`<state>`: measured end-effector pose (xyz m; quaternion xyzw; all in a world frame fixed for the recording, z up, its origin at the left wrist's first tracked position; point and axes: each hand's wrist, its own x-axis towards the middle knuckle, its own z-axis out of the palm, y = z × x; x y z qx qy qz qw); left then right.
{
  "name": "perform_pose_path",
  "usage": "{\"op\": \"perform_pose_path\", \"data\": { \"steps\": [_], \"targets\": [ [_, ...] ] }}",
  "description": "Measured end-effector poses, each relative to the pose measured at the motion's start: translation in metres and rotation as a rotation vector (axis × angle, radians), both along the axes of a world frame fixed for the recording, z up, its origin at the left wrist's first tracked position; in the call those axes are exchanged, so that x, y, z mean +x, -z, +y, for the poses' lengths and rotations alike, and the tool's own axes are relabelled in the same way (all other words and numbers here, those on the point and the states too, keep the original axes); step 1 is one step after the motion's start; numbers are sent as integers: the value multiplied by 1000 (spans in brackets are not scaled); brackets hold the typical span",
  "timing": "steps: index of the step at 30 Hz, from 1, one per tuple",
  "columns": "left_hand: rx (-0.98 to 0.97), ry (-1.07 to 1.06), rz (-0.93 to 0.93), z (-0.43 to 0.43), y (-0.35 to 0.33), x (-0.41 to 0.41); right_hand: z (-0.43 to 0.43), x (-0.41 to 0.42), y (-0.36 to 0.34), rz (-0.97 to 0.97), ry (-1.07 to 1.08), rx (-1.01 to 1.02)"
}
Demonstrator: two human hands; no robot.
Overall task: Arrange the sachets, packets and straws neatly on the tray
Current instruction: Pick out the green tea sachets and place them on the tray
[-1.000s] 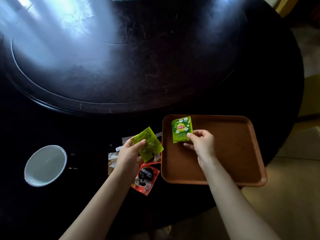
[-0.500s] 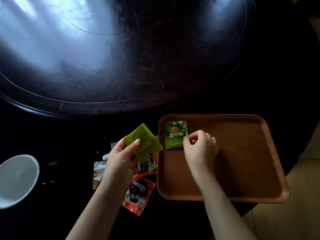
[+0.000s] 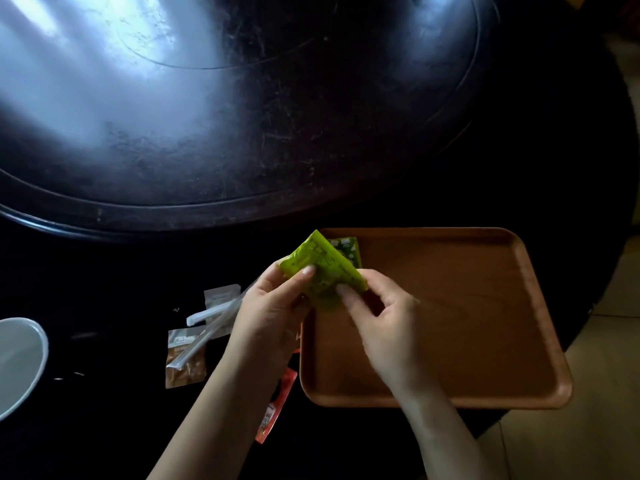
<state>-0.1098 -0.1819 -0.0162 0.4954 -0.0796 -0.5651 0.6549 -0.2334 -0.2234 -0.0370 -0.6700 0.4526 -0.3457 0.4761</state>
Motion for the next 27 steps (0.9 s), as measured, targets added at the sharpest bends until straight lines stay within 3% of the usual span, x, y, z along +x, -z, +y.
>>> {"op": "perform_pose_path", "data": {
  "steps": [5, 9, 12, 14, 19, 23, 27],
  "targets": [
    [-118, 55, -733, 11, 2, -8, -13, -15, -1, -218, 117, 218],
    [-219, 84, -924, 11, 6, -5, -17, -17, -14, -640, 27, 725],
    [-264, 94, -1033, 11, 5, -3, -16, -17, -19, -617, 5, 663],
    [-238, 100, -952, 13, 2, -6, -14, -17, -17, -526, 54, 546],
    [-60, 21, -391, 15, -6, -15, -21, -22, -16, -413, 95, 417],
    [64, 85, -405, 10, -1, -22, -26, -24, -16, -386, 137, 390],
    [126, -2, -297, 3, 6, -31, -23, -26, -13, -413, 198, 468]
  ]
}}
